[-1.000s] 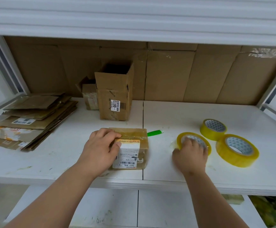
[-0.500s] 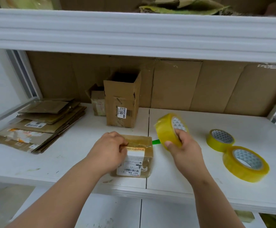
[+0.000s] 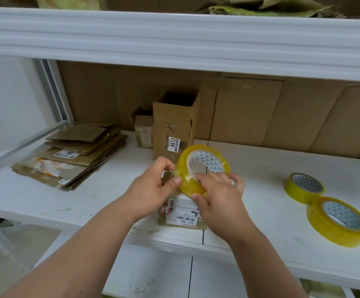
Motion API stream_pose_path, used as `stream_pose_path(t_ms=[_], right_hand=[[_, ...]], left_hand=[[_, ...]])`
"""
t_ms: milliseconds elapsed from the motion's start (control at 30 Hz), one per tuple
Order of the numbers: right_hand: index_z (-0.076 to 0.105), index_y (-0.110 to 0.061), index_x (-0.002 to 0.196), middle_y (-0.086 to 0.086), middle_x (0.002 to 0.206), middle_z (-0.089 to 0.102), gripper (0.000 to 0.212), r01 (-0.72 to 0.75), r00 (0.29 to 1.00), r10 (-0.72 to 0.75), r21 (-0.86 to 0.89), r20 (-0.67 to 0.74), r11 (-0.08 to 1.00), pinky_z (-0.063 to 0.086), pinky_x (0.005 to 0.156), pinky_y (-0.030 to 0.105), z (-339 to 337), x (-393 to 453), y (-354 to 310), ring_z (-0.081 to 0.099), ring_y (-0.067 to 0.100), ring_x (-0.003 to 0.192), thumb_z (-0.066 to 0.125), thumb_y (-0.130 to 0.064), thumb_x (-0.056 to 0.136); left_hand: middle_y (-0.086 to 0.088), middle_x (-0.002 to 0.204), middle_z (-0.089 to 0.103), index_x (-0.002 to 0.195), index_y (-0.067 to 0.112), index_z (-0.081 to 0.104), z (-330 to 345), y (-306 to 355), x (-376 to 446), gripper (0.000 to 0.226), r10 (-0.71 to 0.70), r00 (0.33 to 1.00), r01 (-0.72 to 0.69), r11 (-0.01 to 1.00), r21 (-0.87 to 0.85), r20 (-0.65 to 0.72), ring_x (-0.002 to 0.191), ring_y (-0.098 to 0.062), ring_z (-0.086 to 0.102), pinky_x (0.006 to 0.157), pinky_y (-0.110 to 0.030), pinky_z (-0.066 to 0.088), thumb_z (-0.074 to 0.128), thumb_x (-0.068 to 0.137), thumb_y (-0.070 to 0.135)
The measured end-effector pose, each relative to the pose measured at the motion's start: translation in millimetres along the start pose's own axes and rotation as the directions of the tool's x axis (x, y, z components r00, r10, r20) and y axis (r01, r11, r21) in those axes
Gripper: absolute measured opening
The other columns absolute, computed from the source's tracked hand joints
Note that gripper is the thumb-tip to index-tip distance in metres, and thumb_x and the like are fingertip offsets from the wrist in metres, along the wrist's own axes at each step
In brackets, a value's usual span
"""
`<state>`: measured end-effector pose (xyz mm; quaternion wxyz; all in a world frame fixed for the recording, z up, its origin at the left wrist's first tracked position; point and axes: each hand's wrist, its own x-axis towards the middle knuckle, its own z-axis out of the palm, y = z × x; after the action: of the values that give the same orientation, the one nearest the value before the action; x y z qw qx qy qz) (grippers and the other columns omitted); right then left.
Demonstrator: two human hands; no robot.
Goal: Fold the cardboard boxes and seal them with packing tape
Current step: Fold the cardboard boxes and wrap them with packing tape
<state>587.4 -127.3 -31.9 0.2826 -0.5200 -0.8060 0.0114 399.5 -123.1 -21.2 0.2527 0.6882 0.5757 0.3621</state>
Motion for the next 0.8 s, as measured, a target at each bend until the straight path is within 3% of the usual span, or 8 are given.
stream_pose_path(t_ms=[100, 200, 267, 333, 467, 567, 700, 800], right_hand=[[0.055, -0.031, 0.128, -0.013, 0.123, 0.058, 0.035, 0.021, 1.000, -0.020, -0.038, 0.024, 0.999, 0.005, 0.112, 0.039, 0, 3, -1, 0.043, 0.013, 0.123, 0.058, -0.032, 0.094], [0.054, -0.031, 0.131, -0.014, 0.125, 0.058, 0.036, 0.037, 0.999, -0.034, -0.066, 0.041, 0.997, 0.000, 0.112, 0.040, 1, 6, -2, 0.041, 0.012, 0.125, 0.058, -0.035, 0.095], [0.054, -0.034, 0.130, -0.015, 0.126, 0.057, 0.036, 0.043, 0.998, -0.039, -0.077, 0.050, 0.996, -0.001, 0.112, 0.041, 1, 7, -1, 0.041, 0.011, 0.126, 0.057, -0.039, 0.095], [0.054, -0.035, 0.125, -0.016, 0.125, 0.058, 0.034, 0.038, 0.997, -0.033, -0.078, 0.063, 0.996, -0.003, 0.112, 0.043, -1, 10, 2, 0.043, 0.010, 0.126, 0.057, -0.045, 0.093], [0.053, -0.036, 0.120, -0.013, 0.126, 0.056, 0.037, 0.030, 0.985, -0.011, -0.107, 0.170, 0.994, -0.012, 0.114, 0.047, -15, 19, 13, 0.039, 0.009, 0.131, 0.055, -0.045, 0.085], [0.047, -0.037, 0.103, -0.014, 0.114, 0.055, 0.014, 0.059, 0.976, -0.033, -0.113, 0.216, 0.992, -0.009, 0.113, 0.047, -25, 26, 20, 0.041, 0.010, 0.127, 0.051, -0.042, 0.091], [0.042, -0.037, 0.096, -0.017, 0.098, 0.050, 0.018, 0.120, 0.976, -0.096, -0.119, 0.193, 0.986, 0.012, 0.093, 0.039, -32, 30, 24, 0.046, 0.011, 0.109, 0.043, -0.055, 0.094], [0.045, -0.033, 0.090, -0.016, 0.085, 0.051, 0.033, 0.150, 0.976, -0.125, -0.136, 0.176, 0.979, 0.013, 0.079, 0.036, -32, 35, 26, 0.044, 0.011, 0.096, 0.038, -0.065, 0.089]], left_hand=[[0.004, 0.099, 0.066, 0.087, 0.039, 0.053, -1, 0, -2, 0.011, -0.029, 1.000, 0.028, 0.995, -0.099, -0.004, 0.085, -0.017, 0.066, 0.065, -0.026, 0.045, 0.056, 0.097, 0.038], [0.004, 0.093, 0.070, 0.083, 0.033, 0.056, -3, -1, -2, 0.017, -0.077, 0.997, 0.075, 0.985, -0.158, -0.002, 0.076, -0.010, 0.063, 0.052, -0.015, 0.040, 0.054, 0.100, 0.032], [0.002, 0.098, 0.072, 0.086, 0.026, 0.058, -4, -3, -1, 0.016, -0.114, 0.993, 0.110, 0.968, -0.225, -0.006, 0.082, -0.013, 0.065, 0.060, -0.015, 0.044, 0.053, 0.101, 0.028], [-0.001, 0.096, 0.072, 0.090, 0.020, 0.059, -4, -4, -1, 0.017, -0.143, 0.990, 0.137, 0.953, -0.269, -0.002, 0.090, -0.019, 0.067, 0.074, -0.025, 0.049, 0.051, 0.102, 0.029], [0.002, 0.086, 0.069, 0.082, 0.026, 0.054, -2, -5, -1, 0.023, -0.152, 0.988, 0.139, 0.952, -0.271, -0.029, 0.094, -0.021, 0.066, 0.081, -0.034, 0.047, 0.047, 0.104, 0.030], [0.000, 0.094, 0.072, 0.077, 0.030, 0.053, -2, -6, 1, 0.029, -0.150, 0.988, 0.130, 0.944, -0.302, -0.044, 0.099, -0.017, 0.069, 0.089, -0.036, 0.049, 0.045, 0.105, 0.029], [0.006, 0.105, 0.070, 0.081, 0.028, 0.052, 1, -8, 1, 0.027, -0.185, 0.981, 0.142, 0.897, -0.419, -0.062, 0.098, -0.008, 0.071, 0.082, -0.022, 0.050, 0.042, 0.106, 0.024], [0.004, 0.106, 0.067, 0.086, 0.022, 0.051, 4, -10, 3, 0.022, -0.225, 0.969, 0.154, 0.872, -0.465, -0.101, 0.095, -0.008, 0.072, 0.085, -0.026, 0.051, 0.042, 0.106, 0.023]])
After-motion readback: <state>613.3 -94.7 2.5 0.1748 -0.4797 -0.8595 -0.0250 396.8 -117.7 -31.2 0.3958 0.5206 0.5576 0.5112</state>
